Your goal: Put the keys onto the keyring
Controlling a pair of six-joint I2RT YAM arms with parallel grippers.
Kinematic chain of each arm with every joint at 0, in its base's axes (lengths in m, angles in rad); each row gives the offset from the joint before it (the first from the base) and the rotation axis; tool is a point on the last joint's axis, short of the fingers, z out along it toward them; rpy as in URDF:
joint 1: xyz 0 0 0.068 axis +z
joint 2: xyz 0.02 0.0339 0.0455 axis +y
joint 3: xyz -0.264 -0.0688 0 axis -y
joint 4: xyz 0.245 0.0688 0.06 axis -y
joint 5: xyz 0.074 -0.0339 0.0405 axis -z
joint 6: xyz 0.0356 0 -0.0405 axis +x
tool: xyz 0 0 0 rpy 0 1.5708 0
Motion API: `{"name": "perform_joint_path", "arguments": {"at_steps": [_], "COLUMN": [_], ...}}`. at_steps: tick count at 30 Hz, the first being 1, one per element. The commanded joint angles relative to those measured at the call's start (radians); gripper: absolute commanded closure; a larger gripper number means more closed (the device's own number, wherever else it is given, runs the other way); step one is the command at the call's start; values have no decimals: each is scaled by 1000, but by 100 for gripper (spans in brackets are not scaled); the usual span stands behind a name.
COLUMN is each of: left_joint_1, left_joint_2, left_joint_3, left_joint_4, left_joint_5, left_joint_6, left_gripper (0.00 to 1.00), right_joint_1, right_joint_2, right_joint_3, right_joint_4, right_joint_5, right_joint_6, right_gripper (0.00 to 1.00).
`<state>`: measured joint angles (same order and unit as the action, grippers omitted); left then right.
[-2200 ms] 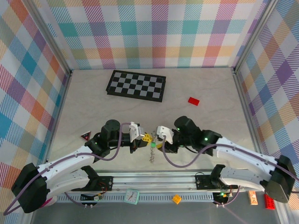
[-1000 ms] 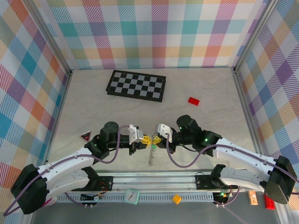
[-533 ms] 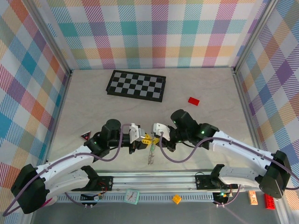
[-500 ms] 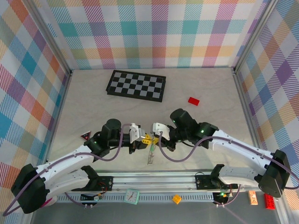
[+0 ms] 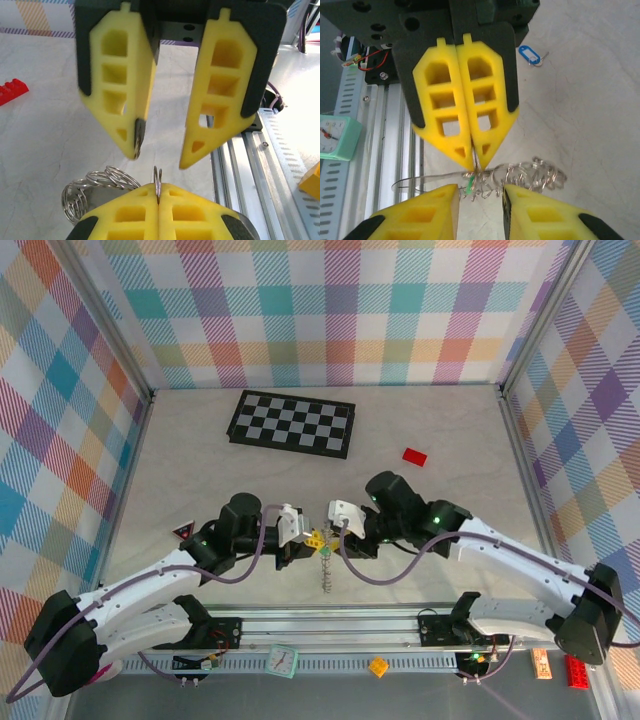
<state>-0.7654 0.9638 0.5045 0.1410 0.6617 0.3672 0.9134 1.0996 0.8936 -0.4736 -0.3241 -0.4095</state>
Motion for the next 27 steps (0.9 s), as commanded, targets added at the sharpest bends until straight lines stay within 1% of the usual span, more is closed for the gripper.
{"name": "perform_joint_path", "arguments": {"at_steps": [1, 5, 10, 14, 21, 24, 27], "left_joint_1": [-7, -7, -7, -6, -7, -8, -8], "left_joint_2": [-25, -32, -39, -45, -45, -45, -44], "left_joint_3": [-28, -41, -53, -64, -67, -69, -69], "left_joint_4": [125, 162, 193, 216, 235, 238, 244], "left_joint_5": [10, 10, 9, 9, 8, 7, 2], "left_joint_6": [-54, -71, -96, -108, -118, -120, -122], "left_gripper": [100, 100, 100, 100, 100, 100, 100], "right_joint_1": [-1, 1, 1, 1, 1, 1, 2], "right_joint_2": [-45, -79, -65, -39, -8, 0, 2], "right_joint_3": [-84, -182, -254, -279, -304, -310, -313], "right_joint_4": [100, 226, 369, 451, 551, 570, 580], "right_joint_5": [-1, -16, -45, -58, -120, -126, -123], "right_joint_6": [94, 152, 192, 205, 228, 234, 236], "right_gripper": [70, 70, 67, 64, 63, 67, 73]}}
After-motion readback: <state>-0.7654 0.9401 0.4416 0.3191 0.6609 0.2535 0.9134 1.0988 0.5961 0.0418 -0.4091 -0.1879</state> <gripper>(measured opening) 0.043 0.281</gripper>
